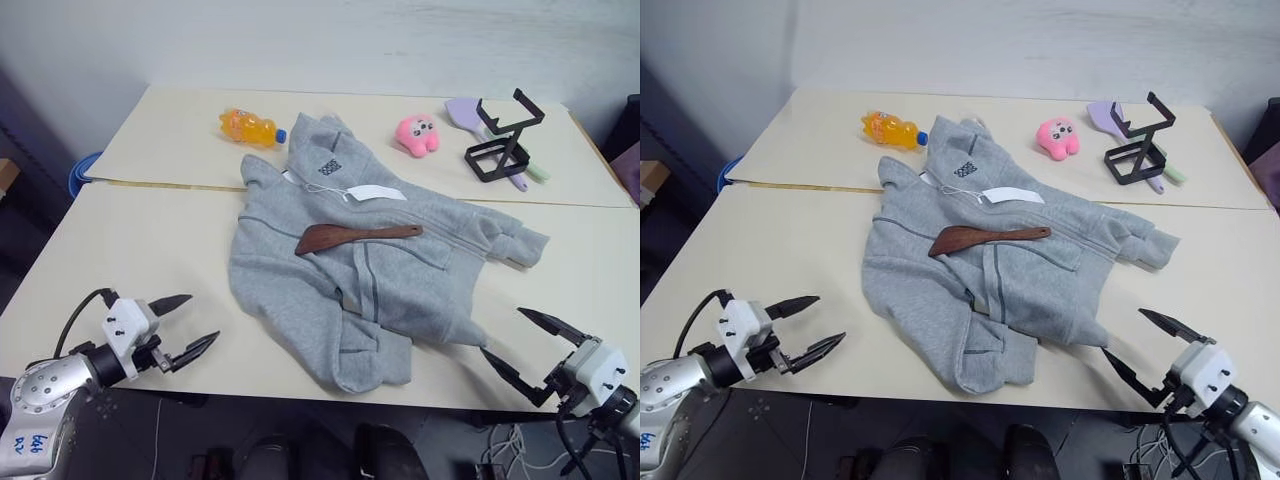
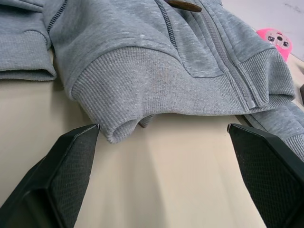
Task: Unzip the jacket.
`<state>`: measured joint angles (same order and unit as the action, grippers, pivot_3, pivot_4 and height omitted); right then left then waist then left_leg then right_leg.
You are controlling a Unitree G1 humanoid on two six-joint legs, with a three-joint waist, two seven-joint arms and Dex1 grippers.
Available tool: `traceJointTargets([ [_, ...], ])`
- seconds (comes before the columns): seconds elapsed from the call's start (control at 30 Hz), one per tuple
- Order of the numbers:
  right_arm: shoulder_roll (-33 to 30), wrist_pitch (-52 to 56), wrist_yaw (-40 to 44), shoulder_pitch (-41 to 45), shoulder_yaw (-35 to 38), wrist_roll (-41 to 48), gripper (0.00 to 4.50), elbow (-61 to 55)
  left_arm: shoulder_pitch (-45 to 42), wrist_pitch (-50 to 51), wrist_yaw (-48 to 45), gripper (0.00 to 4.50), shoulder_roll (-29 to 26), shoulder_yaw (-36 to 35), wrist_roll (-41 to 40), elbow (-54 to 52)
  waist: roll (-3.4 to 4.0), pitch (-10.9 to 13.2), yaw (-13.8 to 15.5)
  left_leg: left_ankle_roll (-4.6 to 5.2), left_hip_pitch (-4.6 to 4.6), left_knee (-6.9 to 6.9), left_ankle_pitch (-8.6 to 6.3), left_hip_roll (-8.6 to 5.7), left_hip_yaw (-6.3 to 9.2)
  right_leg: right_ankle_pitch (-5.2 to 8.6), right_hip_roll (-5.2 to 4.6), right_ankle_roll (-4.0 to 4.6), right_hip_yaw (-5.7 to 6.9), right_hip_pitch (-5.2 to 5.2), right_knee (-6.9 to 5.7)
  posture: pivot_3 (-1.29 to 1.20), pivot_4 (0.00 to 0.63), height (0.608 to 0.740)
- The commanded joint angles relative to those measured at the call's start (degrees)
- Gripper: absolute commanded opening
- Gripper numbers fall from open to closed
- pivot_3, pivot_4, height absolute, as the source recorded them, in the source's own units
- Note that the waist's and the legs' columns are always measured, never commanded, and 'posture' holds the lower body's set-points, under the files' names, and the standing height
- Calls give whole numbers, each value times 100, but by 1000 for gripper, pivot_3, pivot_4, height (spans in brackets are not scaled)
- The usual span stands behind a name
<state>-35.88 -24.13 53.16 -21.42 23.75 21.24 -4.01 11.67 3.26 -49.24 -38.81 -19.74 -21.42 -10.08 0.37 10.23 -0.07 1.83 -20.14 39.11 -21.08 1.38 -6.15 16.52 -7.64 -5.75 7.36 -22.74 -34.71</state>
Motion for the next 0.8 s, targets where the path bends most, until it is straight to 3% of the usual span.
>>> traceJointTargets([
  [0.03, -3, -193, -20, -26, 212, 130, 4500, -27, -46, 79, 83, 4447, -13, -191, -121, 13, 0, 0, 2, 0, 0, 0, 0, 0, 0, 0, 0, 0, -1, 0, 0, 0, 150, 740],
  [0.27, 23, -234, -12, -40, 127, 208, 4500, -115, -249, 403, -369, 4447, -15, -272, -849, 66, 0, 0, 9, 0, 0, 0, 0, 0, 1, 0, -1, 0, -1, 0, -2, 0, 150, 740],
  [0.57, 19, -155, -250, 194, 203, 273, 4500, -175, -707, 372, -651, 4447, -131, -184, -921, 203, 0, 0, 0, 0, 2, 1, 2, -2, -2, 0, 1, 0, -1, 2, -3, 0, 150, 740],
  [0.8, -612, 460, -592, 2339, -611, -742, 4500, 108, -1321, 2145, -680, 4447, -286, 166, -2138, -587, 2, 1, -105, 0, 8, 10, 10, -3, -14, -1, 0, -1, -18, -2, -29, 0, 150, 740],
])
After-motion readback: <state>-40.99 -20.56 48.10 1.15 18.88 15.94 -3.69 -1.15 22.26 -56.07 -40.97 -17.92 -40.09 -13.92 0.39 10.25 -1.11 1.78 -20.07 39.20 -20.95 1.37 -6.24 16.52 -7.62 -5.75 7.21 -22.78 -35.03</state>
